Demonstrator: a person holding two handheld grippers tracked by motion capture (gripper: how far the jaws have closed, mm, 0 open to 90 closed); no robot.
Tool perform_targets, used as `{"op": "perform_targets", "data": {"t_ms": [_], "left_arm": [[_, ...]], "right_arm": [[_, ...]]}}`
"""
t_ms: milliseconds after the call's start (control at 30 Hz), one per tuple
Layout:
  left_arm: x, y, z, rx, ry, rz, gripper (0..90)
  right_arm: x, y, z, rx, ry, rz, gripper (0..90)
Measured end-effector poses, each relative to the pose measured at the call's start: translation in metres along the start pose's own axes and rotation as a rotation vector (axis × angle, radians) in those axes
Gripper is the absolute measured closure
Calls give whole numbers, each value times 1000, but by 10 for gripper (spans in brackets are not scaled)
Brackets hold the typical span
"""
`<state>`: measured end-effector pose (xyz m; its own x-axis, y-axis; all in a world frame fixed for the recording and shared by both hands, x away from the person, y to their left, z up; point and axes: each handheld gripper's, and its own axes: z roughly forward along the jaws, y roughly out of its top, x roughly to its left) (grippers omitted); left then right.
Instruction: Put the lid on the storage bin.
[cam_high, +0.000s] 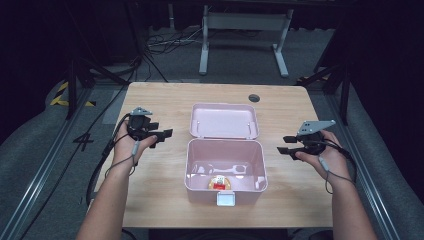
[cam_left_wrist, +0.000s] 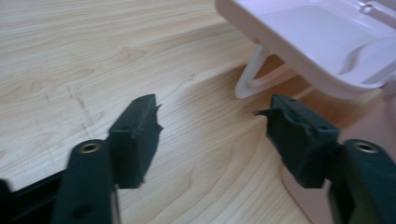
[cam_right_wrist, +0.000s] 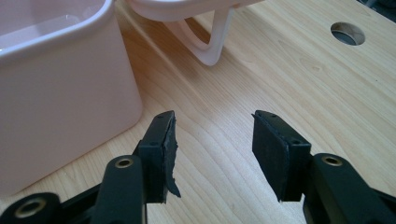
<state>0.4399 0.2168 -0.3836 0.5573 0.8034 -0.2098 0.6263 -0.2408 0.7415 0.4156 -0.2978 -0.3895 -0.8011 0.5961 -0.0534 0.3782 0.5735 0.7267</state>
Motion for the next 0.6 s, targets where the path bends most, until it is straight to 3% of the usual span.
{"op": "perform_targets", "data": {"t_ms": [200,433,533,600], "left_arm": [[-4,12,3,10,-17,18,356],[-7,36,9,-14,-19,20,350],[-7,43,13,-33,-40,6,356],[-6,49,19,-30,-43,17,356]], "right_arm": [[-1,1,1,-6,4,3,503],[1,1,2,-6,10,1,498],[2,0,1,-5,10,0,497],[2,-1,0,-9,12,0,495]]}}
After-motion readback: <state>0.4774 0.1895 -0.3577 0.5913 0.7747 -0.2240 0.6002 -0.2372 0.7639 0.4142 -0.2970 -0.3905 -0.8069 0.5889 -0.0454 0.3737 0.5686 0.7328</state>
